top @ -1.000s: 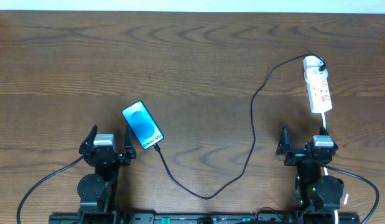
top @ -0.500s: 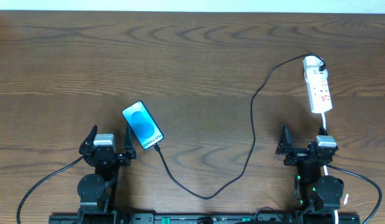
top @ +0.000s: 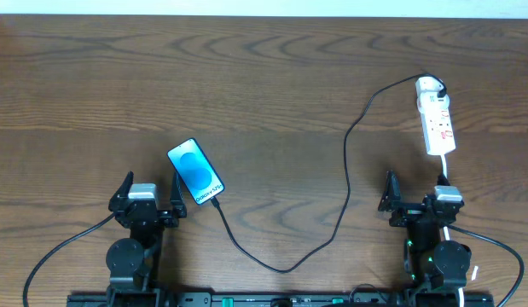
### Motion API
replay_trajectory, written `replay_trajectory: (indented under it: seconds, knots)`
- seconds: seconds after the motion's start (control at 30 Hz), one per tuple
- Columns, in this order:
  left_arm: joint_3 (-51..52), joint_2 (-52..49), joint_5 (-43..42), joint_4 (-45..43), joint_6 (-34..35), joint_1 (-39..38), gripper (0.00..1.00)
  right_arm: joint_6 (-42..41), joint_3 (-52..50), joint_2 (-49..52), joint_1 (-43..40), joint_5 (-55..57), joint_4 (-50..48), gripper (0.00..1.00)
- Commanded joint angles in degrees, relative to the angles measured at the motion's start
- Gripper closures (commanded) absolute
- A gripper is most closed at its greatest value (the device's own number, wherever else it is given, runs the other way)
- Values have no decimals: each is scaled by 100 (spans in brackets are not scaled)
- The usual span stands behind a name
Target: Plug charger to phone and switch on socket
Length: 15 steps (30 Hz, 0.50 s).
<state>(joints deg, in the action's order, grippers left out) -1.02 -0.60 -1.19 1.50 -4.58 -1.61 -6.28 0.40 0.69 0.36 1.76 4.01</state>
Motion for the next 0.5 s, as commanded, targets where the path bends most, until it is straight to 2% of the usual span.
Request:
replay_trajectory:
  seconds: [0.0,0.23,0.47]
  knots:
    - [79,37,72,254,-76,24,13,79,-9,-42,61,160,22,1]
    - [79,37,72,254,-76,24,14,87,-9,-42,179,195,15,1]
    - [79,37,72,254,-76,24,13,664,-11,-42,382,-28,33,1]
